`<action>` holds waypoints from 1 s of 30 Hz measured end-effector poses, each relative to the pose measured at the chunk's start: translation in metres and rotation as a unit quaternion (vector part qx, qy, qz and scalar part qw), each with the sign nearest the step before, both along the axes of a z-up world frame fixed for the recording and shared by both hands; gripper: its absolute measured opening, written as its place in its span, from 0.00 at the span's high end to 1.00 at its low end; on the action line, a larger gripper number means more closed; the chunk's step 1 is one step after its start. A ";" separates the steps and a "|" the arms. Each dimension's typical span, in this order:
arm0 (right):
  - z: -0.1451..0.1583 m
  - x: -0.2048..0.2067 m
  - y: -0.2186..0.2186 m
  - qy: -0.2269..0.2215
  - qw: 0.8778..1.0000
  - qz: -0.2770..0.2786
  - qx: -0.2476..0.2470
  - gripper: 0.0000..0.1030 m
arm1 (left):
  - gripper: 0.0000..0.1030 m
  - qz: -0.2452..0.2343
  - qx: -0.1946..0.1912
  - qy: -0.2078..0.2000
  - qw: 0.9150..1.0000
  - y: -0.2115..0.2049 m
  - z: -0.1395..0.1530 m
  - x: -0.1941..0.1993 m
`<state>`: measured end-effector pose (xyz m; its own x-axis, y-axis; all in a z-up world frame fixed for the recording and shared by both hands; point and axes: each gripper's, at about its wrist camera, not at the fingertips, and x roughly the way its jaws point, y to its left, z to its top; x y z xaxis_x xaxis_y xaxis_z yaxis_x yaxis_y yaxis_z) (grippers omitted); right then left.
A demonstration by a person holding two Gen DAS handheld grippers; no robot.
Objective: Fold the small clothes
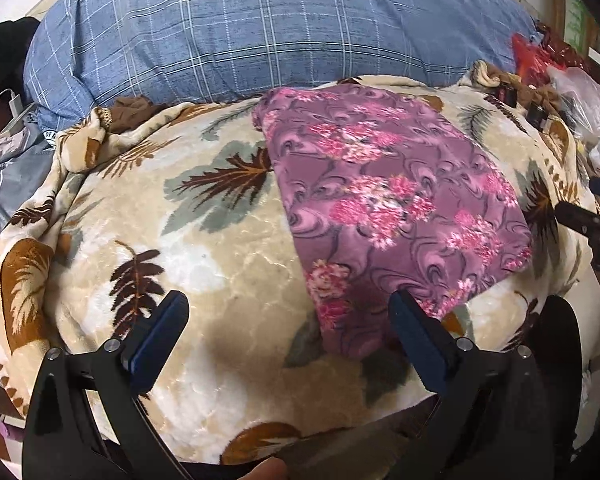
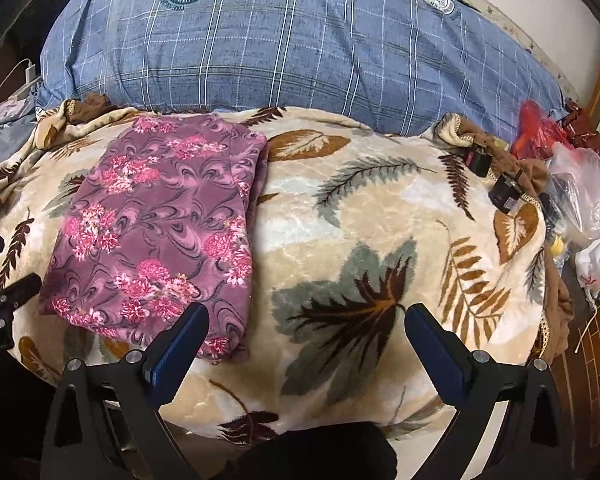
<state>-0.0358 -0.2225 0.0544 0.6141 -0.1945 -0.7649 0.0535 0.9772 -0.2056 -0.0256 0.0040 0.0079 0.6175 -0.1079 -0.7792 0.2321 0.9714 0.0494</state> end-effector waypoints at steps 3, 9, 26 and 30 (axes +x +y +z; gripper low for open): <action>0.004 -0.002 -0.001 -0.007 1.000 0.003 -0.003 0.03 | 0.02 -0.005 0.001 0.000 1.000 -0.006 0.003 -0.004; 0.006 -0.006 -0.006 -0.012 1.000 0.000 0.007 0.03 | 0.02 -0.012 -0.004 -0.010 1.000 -0.010 0.012 -0.009; 0.002 -0.012 -0.008 -0.006 1.000 0.008 0.021 0.03 | 0.02 -0.019 -0.016 -0.007 1.000 -0.014 0.016 -0.014; 0.002 -0.012 -0.011 -0.004 1.000 0.004 0.027 0.03 | 0.02 -0.020 -0.023 0.000 1.000 -0.015 0.015 -0.014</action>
